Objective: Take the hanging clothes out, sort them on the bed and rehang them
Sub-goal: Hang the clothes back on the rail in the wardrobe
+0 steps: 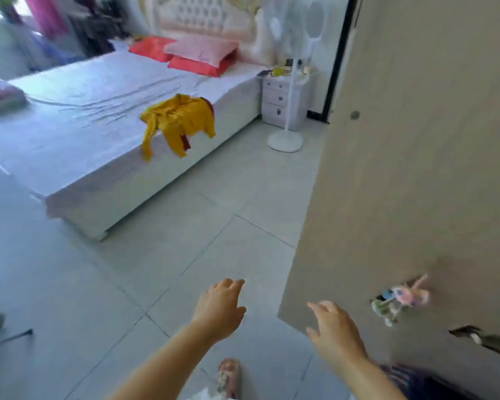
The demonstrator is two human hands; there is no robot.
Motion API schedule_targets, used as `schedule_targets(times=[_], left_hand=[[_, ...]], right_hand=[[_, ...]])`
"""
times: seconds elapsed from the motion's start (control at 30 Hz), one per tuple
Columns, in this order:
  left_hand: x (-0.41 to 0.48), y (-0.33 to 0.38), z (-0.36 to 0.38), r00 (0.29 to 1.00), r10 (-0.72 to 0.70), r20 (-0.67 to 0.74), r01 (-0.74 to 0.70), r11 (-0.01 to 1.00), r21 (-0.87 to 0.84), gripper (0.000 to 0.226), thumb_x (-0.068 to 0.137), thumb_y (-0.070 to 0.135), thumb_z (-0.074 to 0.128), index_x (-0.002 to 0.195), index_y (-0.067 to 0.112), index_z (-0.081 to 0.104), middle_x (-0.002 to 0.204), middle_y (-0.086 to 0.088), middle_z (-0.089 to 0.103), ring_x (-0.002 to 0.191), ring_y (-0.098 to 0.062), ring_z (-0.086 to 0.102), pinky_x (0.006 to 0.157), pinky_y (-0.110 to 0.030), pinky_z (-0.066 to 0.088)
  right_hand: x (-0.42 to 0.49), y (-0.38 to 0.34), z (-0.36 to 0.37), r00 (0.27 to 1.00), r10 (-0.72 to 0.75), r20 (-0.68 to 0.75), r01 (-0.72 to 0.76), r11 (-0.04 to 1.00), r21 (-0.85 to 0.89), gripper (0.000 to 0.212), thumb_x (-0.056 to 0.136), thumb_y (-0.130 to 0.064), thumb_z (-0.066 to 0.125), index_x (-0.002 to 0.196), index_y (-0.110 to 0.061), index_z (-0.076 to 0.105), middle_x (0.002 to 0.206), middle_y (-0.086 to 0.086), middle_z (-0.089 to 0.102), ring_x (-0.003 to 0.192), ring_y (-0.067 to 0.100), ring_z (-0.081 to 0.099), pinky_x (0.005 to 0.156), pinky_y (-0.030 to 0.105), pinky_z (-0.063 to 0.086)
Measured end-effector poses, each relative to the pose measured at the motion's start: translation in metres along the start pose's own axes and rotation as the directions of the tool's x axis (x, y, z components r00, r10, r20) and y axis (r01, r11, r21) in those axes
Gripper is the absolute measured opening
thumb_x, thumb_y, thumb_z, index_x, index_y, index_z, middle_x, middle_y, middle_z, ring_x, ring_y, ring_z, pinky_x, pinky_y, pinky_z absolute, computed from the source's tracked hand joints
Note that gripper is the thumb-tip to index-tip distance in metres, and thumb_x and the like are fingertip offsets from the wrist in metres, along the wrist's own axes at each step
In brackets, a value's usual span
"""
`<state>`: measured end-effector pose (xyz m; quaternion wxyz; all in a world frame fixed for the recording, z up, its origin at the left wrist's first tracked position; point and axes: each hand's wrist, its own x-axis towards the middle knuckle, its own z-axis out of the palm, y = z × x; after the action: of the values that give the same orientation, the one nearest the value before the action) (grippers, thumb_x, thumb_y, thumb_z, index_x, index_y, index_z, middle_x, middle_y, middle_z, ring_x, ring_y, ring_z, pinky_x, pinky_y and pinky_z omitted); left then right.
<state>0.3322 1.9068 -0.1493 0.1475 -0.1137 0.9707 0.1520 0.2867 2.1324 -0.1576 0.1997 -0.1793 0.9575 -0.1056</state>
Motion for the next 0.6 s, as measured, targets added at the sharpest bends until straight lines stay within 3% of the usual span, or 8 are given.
schedule_targets(times=[0.1,0.23,0.6], left_hand=[[-0.001,-0.053,-0.019,0.99,-0.136,-0.043,0.134,0.99,-0.036,0.059,0.091,0.038,0.048,0.143,0.027,0.024,0.14,0.0,0.039,0.125,-0.023,0.041,0.1,-0.035,0.035],[0.018,-0.116,-0.046,0.965,-0.249,-0.076,0.241,0.965,-0.101,0.058,0.092,0.037,0.047,0.144,0.026,0.023,0.142,0.0,0.037,0.127,-0.022,0.039,0.103,-0.034,0.033],[0.127,-0.257,-0.128,0.941,-0.332,-0.064,0.319,0.935,-0.156,0.058,0.093,0.037,0.047,0.144,0.025,0.023,0.143,-0.001,0.035,0.13,-0.022,0.035,0.103,-0.034,0.032]], right_hand=[[0.042,-0.052,-0.005,0.994,-0.11,-0.001,0.11,0.993,-0.049,0.038,0.091,-0.024,0.047,0.128,-0.02,0.046,0.132,0.0,0.046,0.119,0.022,0.045,0.097,0.031,0.039],[0.104,-0.119,-0.012,0.972,-0.236,0.014,0.236,0.964,-0.12,0.038,0.092,-0.023,0.043,0.13,-0.022,0.042,0.129,-0.001,0.045,0.117,0.021,0.044,0.096,0.028,0.038],[0.273,-0.259,-0.041,0.946,-0.323,0.01,0.32,0.934,-0.156,0.049,0.092,-0.031,0.046,0.139,-0.026,0.034,0.135,-0.003,0.041,0.123,0.018,0.04,0.099,0.027,0.034]])
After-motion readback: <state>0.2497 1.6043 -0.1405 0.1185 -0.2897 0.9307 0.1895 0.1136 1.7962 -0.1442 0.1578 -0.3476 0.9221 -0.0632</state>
